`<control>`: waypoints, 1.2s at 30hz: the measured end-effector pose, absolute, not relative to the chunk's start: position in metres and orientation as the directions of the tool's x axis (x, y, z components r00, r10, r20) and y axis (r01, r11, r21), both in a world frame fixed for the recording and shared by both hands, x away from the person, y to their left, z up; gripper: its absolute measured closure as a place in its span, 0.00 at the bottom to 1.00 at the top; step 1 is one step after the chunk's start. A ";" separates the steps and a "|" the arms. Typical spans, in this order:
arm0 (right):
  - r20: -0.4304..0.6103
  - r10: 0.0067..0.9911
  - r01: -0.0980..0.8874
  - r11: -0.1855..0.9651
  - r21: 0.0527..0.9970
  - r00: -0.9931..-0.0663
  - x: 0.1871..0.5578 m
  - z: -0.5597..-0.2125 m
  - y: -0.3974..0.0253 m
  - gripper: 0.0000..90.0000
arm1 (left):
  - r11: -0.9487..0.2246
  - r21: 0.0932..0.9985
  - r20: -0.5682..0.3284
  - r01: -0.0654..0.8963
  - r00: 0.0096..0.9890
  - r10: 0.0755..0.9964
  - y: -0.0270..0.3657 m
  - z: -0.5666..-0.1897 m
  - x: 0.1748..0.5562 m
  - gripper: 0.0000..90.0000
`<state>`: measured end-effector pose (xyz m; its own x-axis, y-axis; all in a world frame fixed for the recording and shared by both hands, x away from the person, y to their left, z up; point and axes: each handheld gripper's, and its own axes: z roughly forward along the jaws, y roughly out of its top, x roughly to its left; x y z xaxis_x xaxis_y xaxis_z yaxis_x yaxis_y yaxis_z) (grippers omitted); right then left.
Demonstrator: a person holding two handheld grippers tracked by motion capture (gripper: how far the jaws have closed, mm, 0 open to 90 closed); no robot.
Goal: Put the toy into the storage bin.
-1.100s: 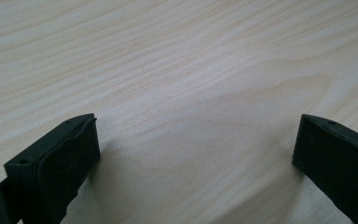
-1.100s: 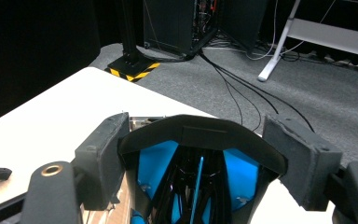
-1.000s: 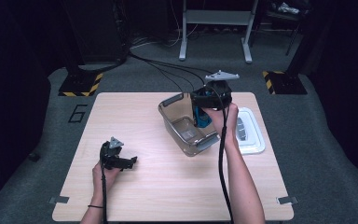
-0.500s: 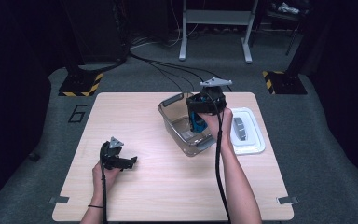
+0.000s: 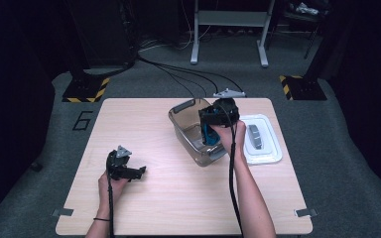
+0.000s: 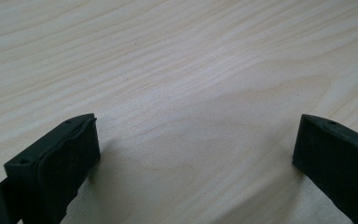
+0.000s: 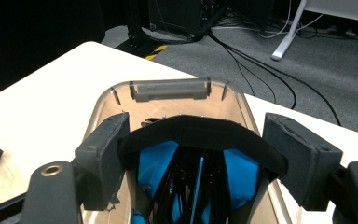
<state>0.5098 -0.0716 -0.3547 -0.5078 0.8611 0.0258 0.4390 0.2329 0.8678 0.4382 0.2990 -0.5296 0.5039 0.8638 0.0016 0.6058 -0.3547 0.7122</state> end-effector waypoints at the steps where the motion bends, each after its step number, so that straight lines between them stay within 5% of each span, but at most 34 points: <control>1: 0.029 0.863 0.443 0.229 0.867 -0.504 0.510 -0.356 -0.072 0.27 | -0.355 0.711 0.001 0.607 0.504 0.864 0.299 -0.529 0.438 0.00; 36: -0.003 0.863 0.477 0.282 0.832 -0.505 0.493 -0.413 -0.072 0.27 | -0.352 0.714 0.001 0.605 0.502 0.865 0.299 -0.530 0.438 0.00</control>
<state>0.4930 -0.0718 -0.4126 -0.5049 0.8631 -0.0027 0.4773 0.2818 0.8323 0.4381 0.2988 -0.5298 0.5024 0.8646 0.0011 0.6046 -0.3522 0.7144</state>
